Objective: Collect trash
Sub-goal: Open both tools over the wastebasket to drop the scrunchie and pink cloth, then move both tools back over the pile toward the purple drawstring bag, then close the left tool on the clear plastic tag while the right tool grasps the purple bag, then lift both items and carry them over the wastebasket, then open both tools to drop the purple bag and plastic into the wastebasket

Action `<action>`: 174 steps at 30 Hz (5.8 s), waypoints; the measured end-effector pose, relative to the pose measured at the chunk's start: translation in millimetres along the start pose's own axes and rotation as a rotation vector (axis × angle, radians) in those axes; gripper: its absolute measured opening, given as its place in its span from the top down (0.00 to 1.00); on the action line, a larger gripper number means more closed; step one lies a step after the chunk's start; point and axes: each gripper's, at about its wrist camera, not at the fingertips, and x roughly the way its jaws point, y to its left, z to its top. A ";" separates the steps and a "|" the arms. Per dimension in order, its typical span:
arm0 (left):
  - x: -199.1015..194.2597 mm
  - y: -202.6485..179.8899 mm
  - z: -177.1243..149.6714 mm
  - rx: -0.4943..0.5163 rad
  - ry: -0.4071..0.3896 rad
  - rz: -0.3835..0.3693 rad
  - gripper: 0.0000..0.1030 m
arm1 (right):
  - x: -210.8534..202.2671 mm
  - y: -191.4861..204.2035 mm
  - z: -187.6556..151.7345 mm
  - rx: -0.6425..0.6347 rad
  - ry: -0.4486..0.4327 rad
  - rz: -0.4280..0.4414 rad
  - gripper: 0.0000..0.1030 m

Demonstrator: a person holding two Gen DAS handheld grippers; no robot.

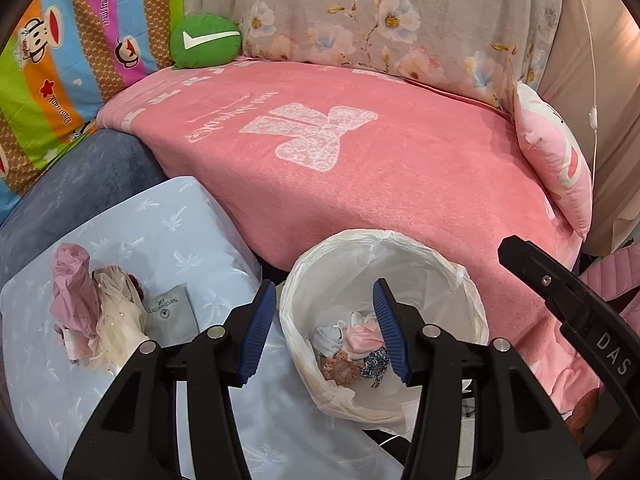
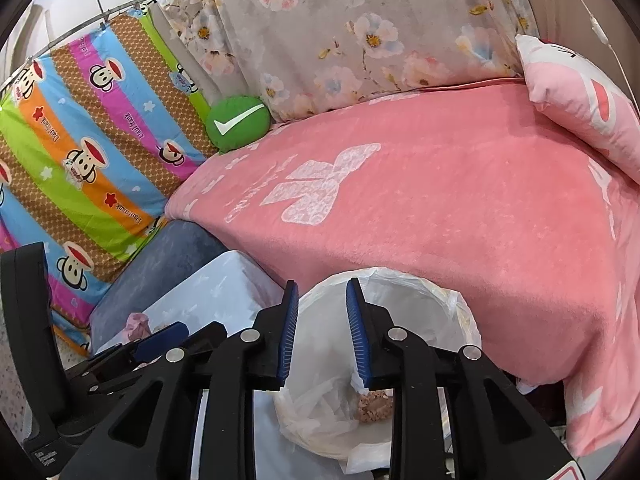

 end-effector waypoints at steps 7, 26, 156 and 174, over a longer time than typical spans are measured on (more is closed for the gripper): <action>-2.8 11.0 -2.5 -0.024 0.001 0.011 0.53 | 3.0 11.5 -4.3 -0.023 0.016 0.013 0.72; -19.3 73.8 -21.5 -0.147 -0.006 0.085 0.36 | 13.8 67.8 -27.8 -0.110 0.071 0.070 0.62; 2.5 7.3 -0.3 -0.042 0.073 -0.126 0.92 | -33.8 7.3 17.5 0.028 -0.055 0.036 0.98; 16.5 0.6 -1.1 -0.060 0.111 -0.093 0.40 | -16.2 -2.2 2.6 0.048 0.008 0.007 0.75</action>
